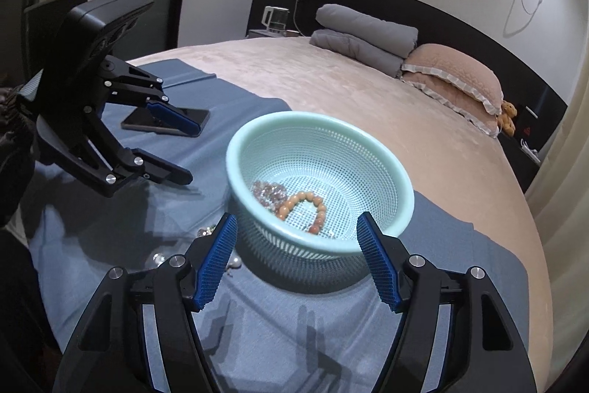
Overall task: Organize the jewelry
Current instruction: 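Grasp the second silver hoop with the right gripper while the left gripper grasps a pearl earring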
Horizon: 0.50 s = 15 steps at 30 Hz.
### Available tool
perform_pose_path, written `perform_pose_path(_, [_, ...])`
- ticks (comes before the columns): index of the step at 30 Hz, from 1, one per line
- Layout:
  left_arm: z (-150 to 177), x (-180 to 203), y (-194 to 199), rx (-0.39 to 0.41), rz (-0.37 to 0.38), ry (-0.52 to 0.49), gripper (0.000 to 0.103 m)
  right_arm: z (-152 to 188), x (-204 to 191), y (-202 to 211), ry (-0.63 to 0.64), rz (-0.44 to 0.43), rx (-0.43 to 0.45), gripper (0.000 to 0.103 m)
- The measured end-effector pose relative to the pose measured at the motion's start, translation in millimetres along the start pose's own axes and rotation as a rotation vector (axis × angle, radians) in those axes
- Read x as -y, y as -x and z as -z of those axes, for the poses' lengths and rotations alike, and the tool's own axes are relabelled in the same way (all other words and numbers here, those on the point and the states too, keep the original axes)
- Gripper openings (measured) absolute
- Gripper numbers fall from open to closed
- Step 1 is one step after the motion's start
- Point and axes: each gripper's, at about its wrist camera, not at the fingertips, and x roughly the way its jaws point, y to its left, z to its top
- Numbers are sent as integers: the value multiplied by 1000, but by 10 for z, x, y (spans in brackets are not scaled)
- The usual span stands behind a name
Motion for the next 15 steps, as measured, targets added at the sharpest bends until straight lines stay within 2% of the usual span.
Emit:
perform_pose_path(4, [259, 118, -45, -25, 13, -28, 60, 200, -110, 94, -19, -59, -3, 64])
perform_pose_path(9, [523, 269, -54, -22, 93, -25, 61, 484, -390, 122, 5, -200, -28, 64])
perform_pose_path(15, [683, 504, -24, -15, 167, -81, 61, 705, -668, 38, 31, -339, -74, 65])
